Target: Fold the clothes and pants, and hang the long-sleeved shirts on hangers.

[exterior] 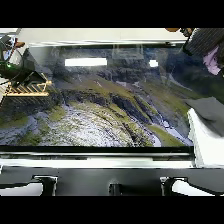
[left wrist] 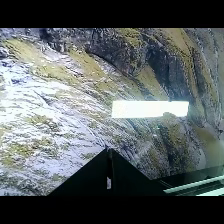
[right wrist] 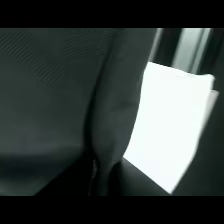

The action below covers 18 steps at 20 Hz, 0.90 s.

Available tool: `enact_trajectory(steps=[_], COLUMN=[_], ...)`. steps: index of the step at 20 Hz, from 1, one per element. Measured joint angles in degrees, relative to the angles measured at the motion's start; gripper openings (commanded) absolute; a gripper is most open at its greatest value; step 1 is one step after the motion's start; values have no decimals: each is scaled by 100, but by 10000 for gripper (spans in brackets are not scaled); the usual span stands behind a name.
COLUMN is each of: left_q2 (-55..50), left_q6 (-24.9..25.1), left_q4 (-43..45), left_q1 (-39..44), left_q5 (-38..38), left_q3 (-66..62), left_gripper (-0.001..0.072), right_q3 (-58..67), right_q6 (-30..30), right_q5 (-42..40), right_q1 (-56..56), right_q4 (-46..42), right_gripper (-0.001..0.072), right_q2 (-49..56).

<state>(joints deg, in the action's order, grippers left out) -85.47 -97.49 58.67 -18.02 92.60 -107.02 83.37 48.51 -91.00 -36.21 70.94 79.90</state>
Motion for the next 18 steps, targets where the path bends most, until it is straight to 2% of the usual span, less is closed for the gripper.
enact_trajectory(steps=[10,18], left_q2=[0,0], left_q6=[-2,-2], left_q4=[0,2], left_q1=[0,0], left_q5=[2,0], left_q3=[0,0], left_gripper=[17,17], right_q3=[-1497,-2168], right_q6=[319,358], right_q5=[-166,-144], right_q1=[2,2], right_q4=[-1084,-1285], right_gripper=[38,38], right_q2=[-195,-461])
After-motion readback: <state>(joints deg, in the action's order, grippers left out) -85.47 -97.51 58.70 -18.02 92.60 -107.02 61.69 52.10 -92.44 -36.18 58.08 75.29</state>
